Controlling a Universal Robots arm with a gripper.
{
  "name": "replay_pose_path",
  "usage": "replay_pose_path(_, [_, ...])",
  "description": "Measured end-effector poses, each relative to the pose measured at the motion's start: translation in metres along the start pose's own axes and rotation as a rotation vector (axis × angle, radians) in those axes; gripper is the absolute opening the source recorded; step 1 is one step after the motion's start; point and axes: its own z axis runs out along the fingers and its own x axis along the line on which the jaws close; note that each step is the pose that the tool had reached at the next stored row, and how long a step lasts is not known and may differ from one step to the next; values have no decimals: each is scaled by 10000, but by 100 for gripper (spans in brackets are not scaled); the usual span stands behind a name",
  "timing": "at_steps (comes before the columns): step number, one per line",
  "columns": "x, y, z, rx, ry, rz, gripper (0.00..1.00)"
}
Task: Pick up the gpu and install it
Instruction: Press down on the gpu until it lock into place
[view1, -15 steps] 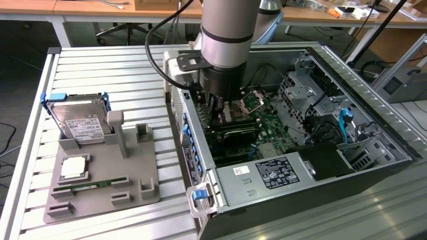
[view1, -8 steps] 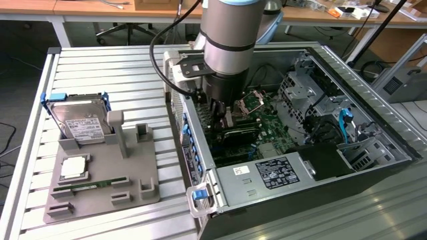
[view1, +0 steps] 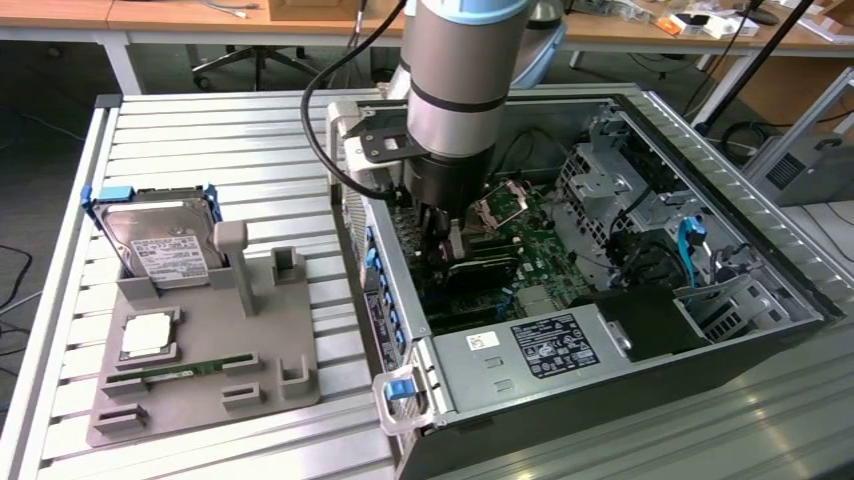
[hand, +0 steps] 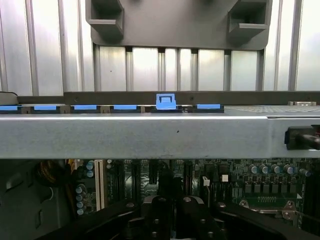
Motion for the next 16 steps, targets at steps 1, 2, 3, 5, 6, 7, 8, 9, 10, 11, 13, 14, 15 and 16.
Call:
replay_pose_path(1, [-1, 0, 12, 2, -4, 1, 11])
replay_pose_path(2, [0, 0, 14, -3, 1, 0, 11])
replay_pose_path(3, [0, -1, 17, -4, 1, 0, 11])
replay_pose_path(5, [-1, -2, 21, 1, -5, 1, 11])
replay_pose_path(6, [0, -2, 19, 1, -5, 0, 11])
replay_pose_path(7, [-2, -5, -1, 1, -5, 0, 11])
replay_pose_path(8, [-2, -8, -18, 13, -19, -1, 11])
replay_pose_path(9, [-1, -13, -41, 27, -37, 0, 11])
replay_pose_path(10, [2, -16, -83, 14, -21, -1, 11])
replay_pose_path(11, [4, -21, -137, 5, -9, -1, 11])
replay_pose_path(13, [7, -35, -176, 4, -7, -1, 11])
replay_pose_path(14, [6, -56, -177, 4, -12, 0, 11])
replay_pose_path(15, [6, -94, -176, 0, -16, 0, 11])
replay_pose_path(16, [6, -139, -174, -6, -24, 0, 11])
